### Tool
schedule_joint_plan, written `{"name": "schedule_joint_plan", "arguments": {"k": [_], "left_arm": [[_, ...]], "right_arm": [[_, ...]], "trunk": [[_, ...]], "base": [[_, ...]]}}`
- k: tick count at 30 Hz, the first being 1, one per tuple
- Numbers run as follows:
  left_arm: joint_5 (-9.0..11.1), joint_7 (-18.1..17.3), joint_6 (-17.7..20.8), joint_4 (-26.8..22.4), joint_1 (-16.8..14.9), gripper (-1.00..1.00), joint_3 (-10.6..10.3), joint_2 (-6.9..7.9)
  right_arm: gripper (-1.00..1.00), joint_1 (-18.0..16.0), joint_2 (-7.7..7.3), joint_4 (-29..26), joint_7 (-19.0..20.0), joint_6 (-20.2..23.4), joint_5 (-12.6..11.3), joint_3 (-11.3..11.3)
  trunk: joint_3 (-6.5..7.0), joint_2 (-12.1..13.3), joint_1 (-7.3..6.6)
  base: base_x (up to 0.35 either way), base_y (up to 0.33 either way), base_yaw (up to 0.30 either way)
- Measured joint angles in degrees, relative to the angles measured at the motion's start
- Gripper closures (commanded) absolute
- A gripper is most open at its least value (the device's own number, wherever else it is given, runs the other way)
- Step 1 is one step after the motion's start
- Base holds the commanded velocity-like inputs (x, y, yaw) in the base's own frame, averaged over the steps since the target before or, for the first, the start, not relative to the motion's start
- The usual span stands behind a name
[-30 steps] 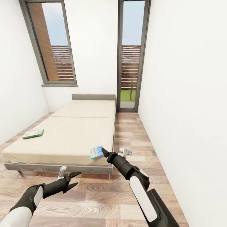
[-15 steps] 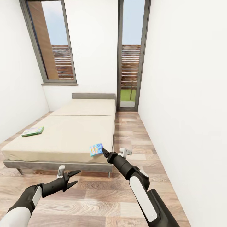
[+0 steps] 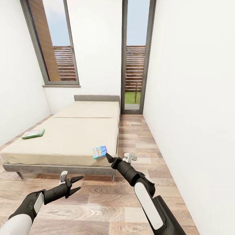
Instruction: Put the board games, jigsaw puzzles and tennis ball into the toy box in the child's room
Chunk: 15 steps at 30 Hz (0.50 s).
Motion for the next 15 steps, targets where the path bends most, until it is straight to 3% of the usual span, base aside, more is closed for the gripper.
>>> {"name": "schedule_joint_plan", "arguments": {"k": [11, 15], "left_arm": [[0.0, -0.7, 0.0, 0.0, 0.0, -1.0, 0.1, 0.19], [0.0, -2.1, 0.0, -0.1, 0.0, -1.0, 0.0, 1.09]], "right_arm": [[-1.0, 0.0, 0.56, 0.2, 0.0, -0.1, 0.1, 0.3], [-1.0, 0.0, 0.43, 0.1, 0.0, -0.1, -0.1, 0.2]], "trunk": [[-1.97, -4.4, 2.42], [-2.69, -6.0, 3.3]], "base": [[0.0, 0.0, 0.0], [0.0, 0.0, 0.0]]}}
